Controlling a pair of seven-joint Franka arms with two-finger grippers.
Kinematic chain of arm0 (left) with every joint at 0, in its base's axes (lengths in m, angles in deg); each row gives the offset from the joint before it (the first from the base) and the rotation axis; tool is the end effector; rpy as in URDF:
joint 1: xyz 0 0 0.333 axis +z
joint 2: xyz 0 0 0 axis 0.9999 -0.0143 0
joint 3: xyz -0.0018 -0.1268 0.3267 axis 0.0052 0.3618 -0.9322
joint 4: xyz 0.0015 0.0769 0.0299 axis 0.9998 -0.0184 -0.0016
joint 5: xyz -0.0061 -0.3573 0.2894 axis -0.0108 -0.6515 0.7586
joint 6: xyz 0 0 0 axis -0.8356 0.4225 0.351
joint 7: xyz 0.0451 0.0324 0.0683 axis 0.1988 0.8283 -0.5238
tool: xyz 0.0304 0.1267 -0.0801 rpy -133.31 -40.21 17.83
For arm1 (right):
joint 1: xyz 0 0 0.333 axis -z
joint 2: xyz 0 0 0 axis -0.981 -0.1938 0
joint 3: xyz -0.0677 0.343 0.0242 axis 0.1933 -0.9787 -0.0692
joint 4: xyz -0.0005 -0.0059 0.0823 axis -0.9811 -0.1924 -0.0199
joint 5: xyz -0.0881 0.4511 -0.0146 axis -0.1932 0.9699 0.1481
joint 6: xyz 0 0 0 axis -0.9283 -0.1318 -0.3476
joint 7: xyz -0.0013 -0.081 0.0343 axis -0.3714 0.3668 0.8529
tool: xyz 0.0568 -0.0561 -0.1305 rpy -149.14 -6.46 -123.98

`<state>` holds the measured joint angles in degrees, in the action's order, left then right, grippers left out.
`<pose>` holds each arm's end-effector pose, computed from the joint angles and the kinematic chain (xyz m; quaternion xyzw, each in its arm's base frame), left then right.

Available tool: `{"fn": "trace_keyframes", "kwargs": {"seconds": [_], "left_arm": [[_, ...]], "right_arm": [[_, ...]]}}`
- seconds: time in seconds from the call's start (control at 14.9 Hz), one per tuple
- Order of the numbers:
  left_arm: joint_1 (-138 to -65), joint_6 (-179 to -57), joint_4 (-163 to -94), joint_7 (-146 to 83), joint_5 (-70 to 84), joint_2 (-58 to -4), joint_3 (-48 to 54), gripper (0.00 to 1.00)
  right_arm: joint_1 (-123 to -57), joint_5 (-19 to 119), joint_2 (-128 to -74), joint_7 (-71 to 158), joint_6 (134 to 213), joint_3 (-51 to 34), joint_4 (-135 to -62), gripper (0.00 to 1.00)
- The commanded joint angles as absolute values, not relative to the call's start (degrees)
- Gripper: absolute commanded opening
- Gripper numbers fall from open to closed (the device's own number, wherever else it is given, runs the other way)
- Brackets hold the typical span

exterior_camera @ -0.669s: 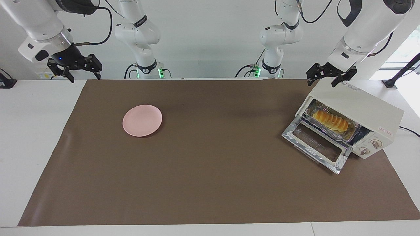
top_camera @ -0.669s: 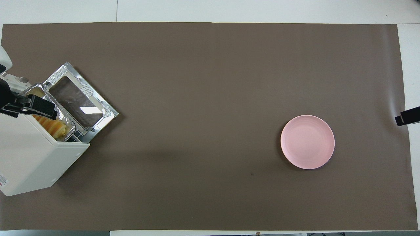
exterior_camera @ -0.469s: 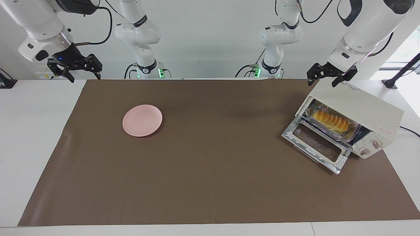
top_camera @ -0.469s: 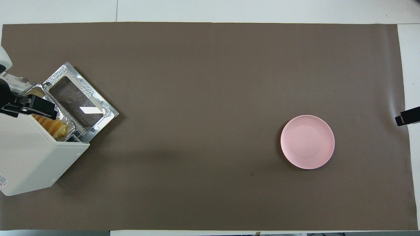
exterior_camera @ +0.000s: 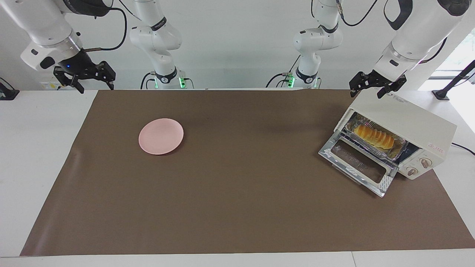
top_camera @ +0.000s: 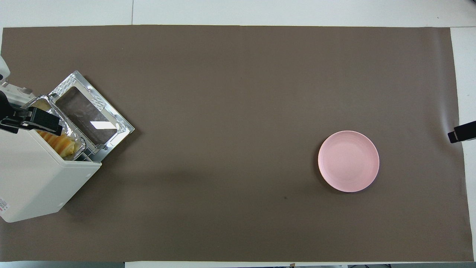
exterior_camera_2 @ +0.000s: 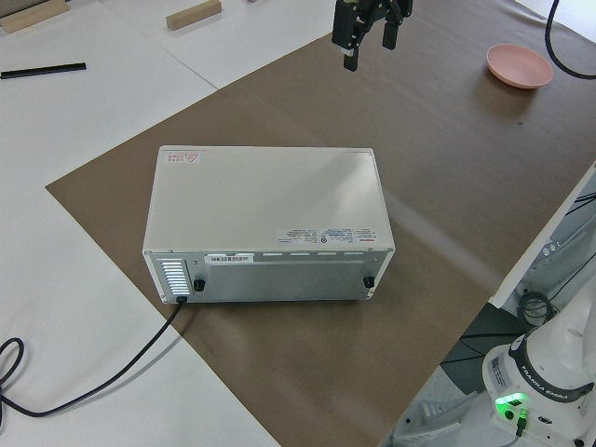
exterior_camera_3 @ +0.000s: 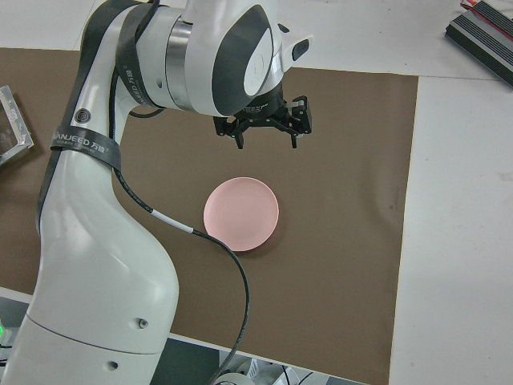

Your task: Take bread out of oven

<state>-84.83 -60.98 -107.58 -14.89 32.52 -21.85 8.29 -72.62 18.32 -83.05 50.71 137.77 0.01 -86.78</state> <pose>0.6021 -0.0435 0.6115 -0.9965 0.0495 0.0671 0.0013 0.5776 -0.0779 0.6204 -0.9960 -0.0649 0.0612 0.0027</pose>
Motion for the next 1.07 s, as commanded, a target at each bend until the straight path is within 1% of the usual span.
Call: {"fn": "trace_keyframes", "kwargs": {"seconds": [0.0, 0.07, 0.13, 0.27, 0.33, 0.47, 0.54, 0.67, 0.8, 0.87, 0.94, 1.0], "left_arm": [[-85.0, -62.6, -108.0, -19.7, 36.2, -21.8, 9.0, 1.0], [-86.6, -59.4, -104.6, -20.7, 37.0, -26.1, 9.0, 1.0], [-87.9, -57.2, -98.2, -23.5, 37.1, -30.8, 8.6, 1.0], [-88.3, -54.1, -87.9, -33.5, 36.8, -39.5, 8.5, 1.0], [-90.0, -53.9, -84.4, -38.6, 37.4, -43.0, 8.4, 1.0], [-93.7, -57.4, -84.5, -45.1, 41.8, -45.5, 5.9, 1.0], [-94.7, -60.6, -87.5, -46.8, 43.8, -45.2, 5.1, 1.0], [-94.6, -68.1, -95.8, -49.5, 46.3, -43.4, 2.9, 1.0], [-94.5, -77.8, -109.5, -52.0, 47.3, -38.2, 1.0, 1.0], [-94.5, -81.0, -114.3, -52.3, 48.1, -36.2, 0.4, 1.0], [-94.4, -82.7, -117.5, -52.4, 48.4, -34.9, -0.2, 1.0], [-94.0, -83.5, -118.9, -52.4, 48.4, -34.4, -0.9, 1.0]], "right_arm": [[-72.2, 18.2, -82.2, 50.1, 137.3, -0.4, -87.4, 1.0], [-72.2, 18.2, -82.2, 50.0, 137.3, -0.4, -87.5, 1.0], [-72.2, 18.2, -82.2, 50.0, 137.3, -0.4, -87.5, 1.0], [-72.2, 18.2, -82.2, 50.1, 137.3, -0.4, -87.5, 1.0], [-72.2, 18.2, -82.2, 50.1, 137.3, -0.4, -87.5, 1.0], [-72.2, 18.2, -82.2, 50.1, 137.3, -0.4, -87.4, 1.0], [-72.2, 18.2, -82.2, 50.1, 137.3, -0.4, -87.5, 1.0], [-72.2, 18.2, -82.2, 50.1, 137.3, -0.4, -87.5, 1.0], [-72.2, 18.2, -82.2, 50.0, 137.4, -0.4, -87.5, 1.0], [-72.2, 18.2, -82.2, 50.1, 137.3, -0.4, -87.4, 1.0], [-72.2, 18.2, -82.2, 50.1, 137.3, -0.4, -87.5, 1.0], [-72.2, 18.2, -82.2, 50.0, 137.3, -0.4, -87.5, 1.0]]}}
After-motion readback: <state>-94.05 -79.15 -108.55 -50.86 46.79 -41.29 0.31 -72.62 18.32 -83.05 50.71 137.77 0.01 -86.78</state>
